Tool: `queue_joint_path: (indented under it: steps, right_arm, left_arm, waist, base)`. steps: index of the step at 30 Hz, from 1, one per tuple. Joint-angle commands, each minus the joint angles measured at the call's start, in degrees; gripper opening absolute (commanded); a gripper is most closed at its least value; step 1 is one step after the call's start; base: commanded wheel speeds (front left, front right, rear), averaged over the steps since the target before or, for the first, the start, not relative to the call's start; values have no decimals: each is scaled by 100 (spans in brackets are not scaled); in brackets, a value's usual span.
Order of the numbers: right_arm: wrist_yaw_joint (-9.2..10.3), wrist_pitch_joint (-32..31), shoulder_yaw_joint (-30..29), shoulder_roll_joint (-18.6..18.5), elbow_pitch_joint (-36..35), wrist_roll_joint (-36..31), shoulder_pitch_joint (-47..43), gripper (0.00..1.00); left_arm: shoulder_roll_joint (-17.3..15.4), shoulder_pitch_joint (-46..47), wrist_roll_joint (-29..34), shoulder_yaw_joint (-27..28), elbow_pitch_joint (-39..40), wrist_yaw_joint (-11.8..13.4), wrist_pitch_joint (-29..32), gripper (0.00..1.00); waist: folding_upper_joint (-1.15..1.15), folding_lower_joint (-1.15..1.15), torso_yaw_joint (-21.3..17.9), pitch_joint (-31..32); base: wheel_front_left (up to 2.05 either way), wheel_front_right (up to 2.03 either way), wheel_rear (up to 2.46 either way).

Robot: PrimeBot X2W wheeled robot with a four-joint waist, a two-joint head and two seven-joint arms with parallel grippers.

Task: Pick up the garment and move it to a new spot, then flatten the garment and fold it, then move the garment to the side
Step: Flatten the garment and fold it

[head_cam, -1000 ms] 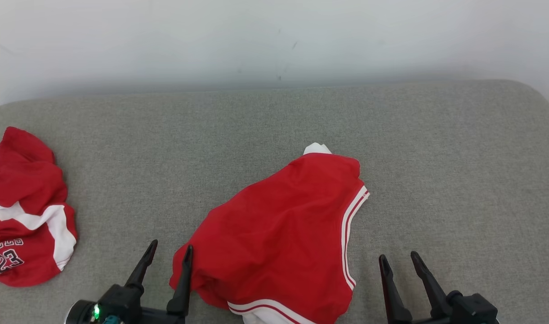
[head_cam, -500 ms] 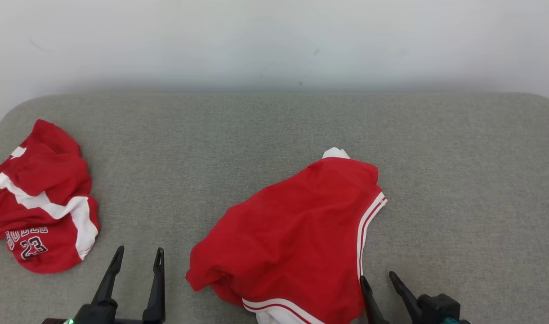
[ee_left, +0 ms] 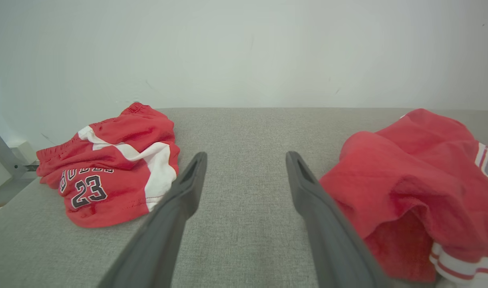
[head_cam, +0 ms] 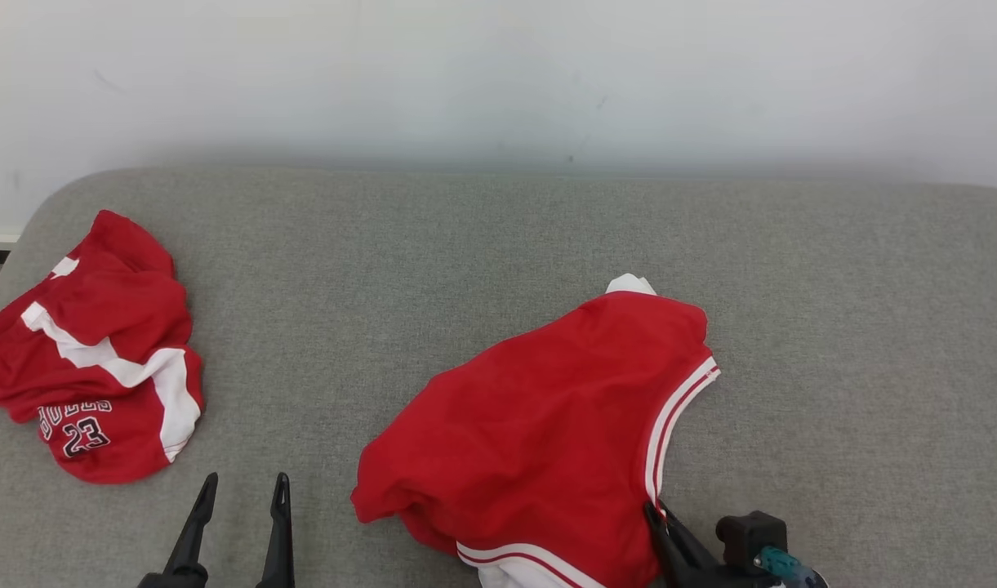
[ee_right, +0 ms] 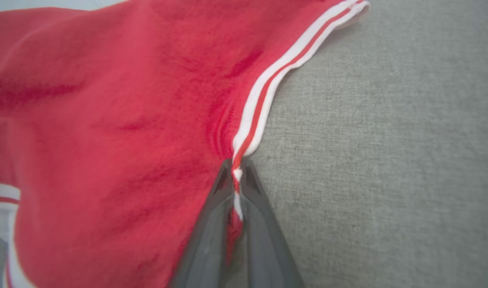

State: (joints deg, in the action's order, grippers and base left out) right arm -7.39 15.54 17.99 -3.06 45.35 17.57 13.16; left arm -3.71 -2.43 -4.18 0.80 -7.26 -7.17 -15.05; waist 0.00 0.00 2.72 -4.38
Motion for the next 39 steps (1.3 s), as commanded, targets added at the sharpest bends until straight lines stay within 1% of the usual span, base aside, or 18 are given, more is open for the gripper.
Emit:
queue_joint_path:
  steps: [1,3,6,10,15,17,20,22,23,24,25,28,32,34,35,36,39]
  right_arm:
    - [-20,-60,-36,22,38,-17,22,0]
    - [-9,-42,-289,4,-45,-124,105,0]
    - [-7,-37,-850,-118,-227,-321,190,0]
    - [-7,-37,-1678,-403,-469,-600,181,0]
    - [-7,-37,-2518,-801,-664,-892,228,0]
    - [-7,-38,-2673,-845,-637,-991,266,0]
    - [-7,-37,-2700,-891,-500,-1098,372,0]
    - [-7,-37,-2717,-875,-472,-1134,384,9]
    - [-7,-37,-2756,-856,-490,-1159,387,38]
    - [-7,-37,-2784,-838,-518,-1178,386,89]
    - [-7,-37,-2806,-808,-560,-1200,376,100]
    - [-7,-37,-2916,-776,-851,-1336,295,100]
    - [-7,-38,-3007,-580,-1697,-1456,98,100]
    - [-7,-38,-2906,-423,-2194,-1412,-45,100]
    - [-7,-37,-2733,-338,-2576,-1345,-209,100]
    - [-7,-37,-2733,-338,-2576,-1345,-209,100]
    - [-7,-38,-2428,-221,-2952,-1197,-462,100]
  left_arm:
    - [26,-42,-20,38,-36,-36,-18,100]
    - [36,-46,-26,54,-37,-22,-18,100]
    - [52,-56,-45,71,-57,-25,-18,100]
    - [61,-20,-47,58,-90,-29,-18,100]
    - [73,48,-78,-5,-143,-30,-18,100]
    - [75,82,-80,-31,-162,-26,-18,100]
    - [75,102,-114,-64,-206,-25,-18,100]
    - [77,88,-128,-77,-220,-26,-18,100]
    - [77,75,-132,-88,-220,-26,-18,100]
    - [79,61,-141,-111,-224,-27,-18,100]
    - [80,44,-141,-130,-233,-26,-18,100]
    - [79,5,-174,-172,-271,-26,-18,100]
    - [80,-17,-201,-216,-311,-26,-18,100]
    - [79,-24,-194,-236,-310,-26,-18,100]
    - [80,-27,-187,-257,-302,-26,-18,100]
    - [80,-27,-187,-257,-302,-26,-18,100]
    - [80,-17,-207,-339,-323,-26,-18,100]
  waist:
    - [0,0,-20,-13]
    - [0,0,-60,-30]
    - [0,0,-126,-41]
    - [0,0,-198,-50]
    - [0,0,-246,-69]
    - [0,0,-255,-79]
    - [0,0,-273,-78]
    - [0,0,-284,-64]
    - [0,0,-290,-55]
    - [0,0,-293,-43]
    - [0,0,-294,-29]
    - [0,0,-287,28]
    - [0,0,-300,66]
    - [0,0,-313,68]
    - [0,0,-324,64]
    - [0,0,-324,64]
    - [0,0,-340,53]
  base:
    - [0,0,0]
    - [0,0,0]
    - [0,0,0]
    - [0,0,0]
    - [0,0,0]
    - [0,0,0]
    - [0,0,0]
    - [0,0,0]
    - [0,0,0]
    - [0,0,0]
    - [0,0,0]
    - [0,0,0]
    - [0,0,0]
    - [0,0,0]
    - [0,0,0]
    - [0,0,0]
    - [0,0,0]
